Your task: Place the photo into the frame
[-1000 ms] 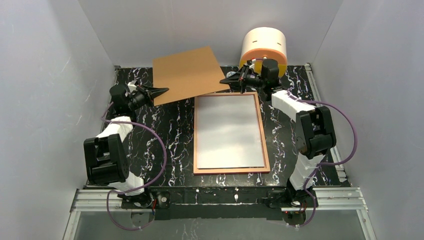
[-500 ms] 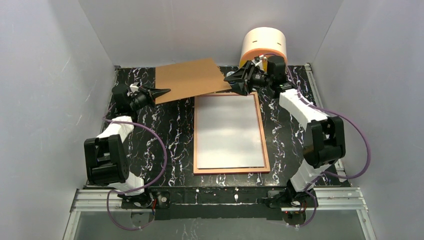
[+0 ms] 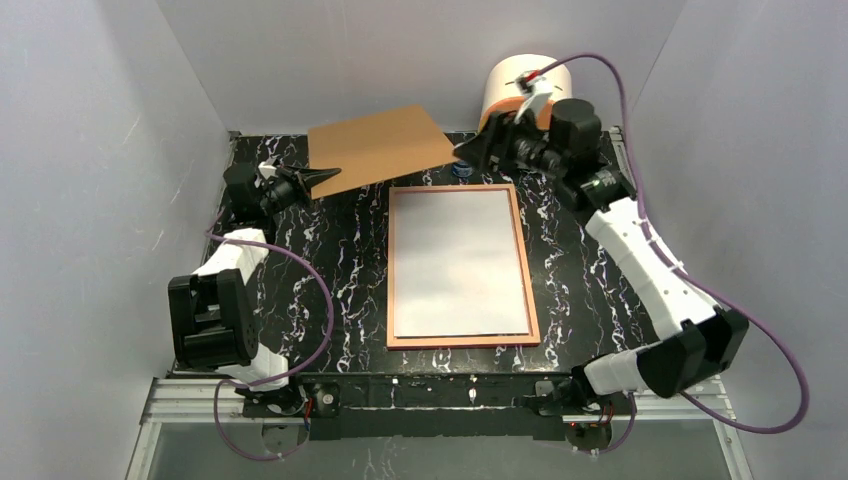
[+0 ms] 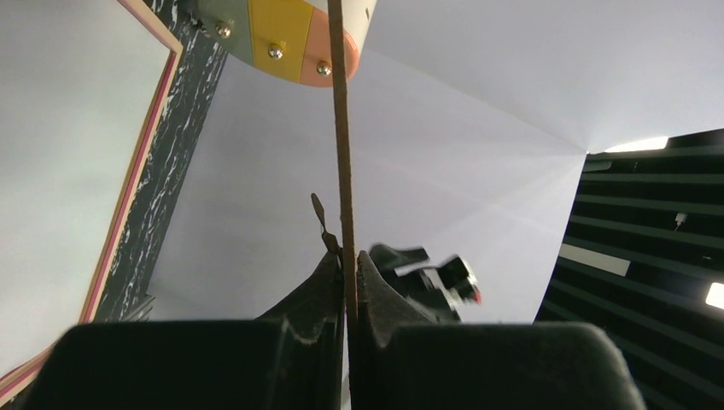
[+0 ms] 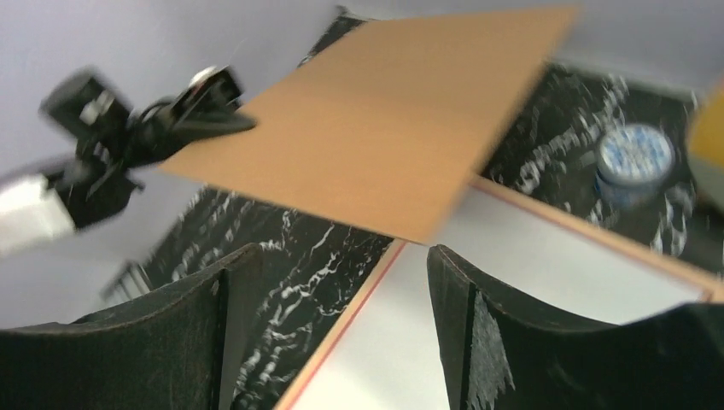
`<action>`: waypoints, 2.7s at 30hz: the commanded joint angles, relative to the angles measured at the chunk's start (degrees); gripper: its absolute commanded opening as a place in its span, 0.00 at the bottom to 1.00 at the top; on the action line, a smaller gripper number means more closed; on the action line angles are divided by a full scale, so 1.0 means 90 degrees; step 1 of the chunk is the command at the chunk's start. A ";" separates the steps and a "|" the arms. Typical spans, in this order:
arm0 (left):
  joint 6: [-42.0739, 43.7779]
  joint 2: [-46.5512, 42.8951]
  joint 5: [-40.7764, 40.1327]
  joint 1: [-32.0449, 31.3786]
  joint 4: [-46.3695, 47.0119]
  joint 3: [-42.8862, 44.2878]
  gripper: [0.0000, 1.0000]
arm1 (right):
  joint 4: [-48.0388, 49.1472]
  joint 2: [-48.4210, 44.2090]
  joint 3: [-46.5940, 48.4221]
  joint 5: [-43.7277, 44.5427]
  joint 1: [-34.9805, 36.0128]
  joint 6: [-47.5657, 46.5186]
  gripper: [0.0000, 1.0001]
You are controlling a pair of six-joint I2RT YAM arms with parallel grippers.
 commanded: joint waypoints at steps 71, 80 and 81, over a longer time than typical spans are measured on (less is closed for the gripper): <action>0.2669 0.0084 0.0478 0.0043 -0.1480 0.1216 0.00 | 0.1101 0.0687 -0.0029 0.1287 0.2958 -0.7879 0.52; 0.3279 -0.0249 0.0354 0.0038 -0.2377 0.1258 0.00 | 0.0622 0.1607 0.0748 0.0875 0.3005 -0.8397 0.75; 0.3294 -0.0292 0.0343 0.0038 -0.2387 0.1233 0.00 | 0.0511 0.1767 0.0863 0.0847 0.3035 -0.8454 0.75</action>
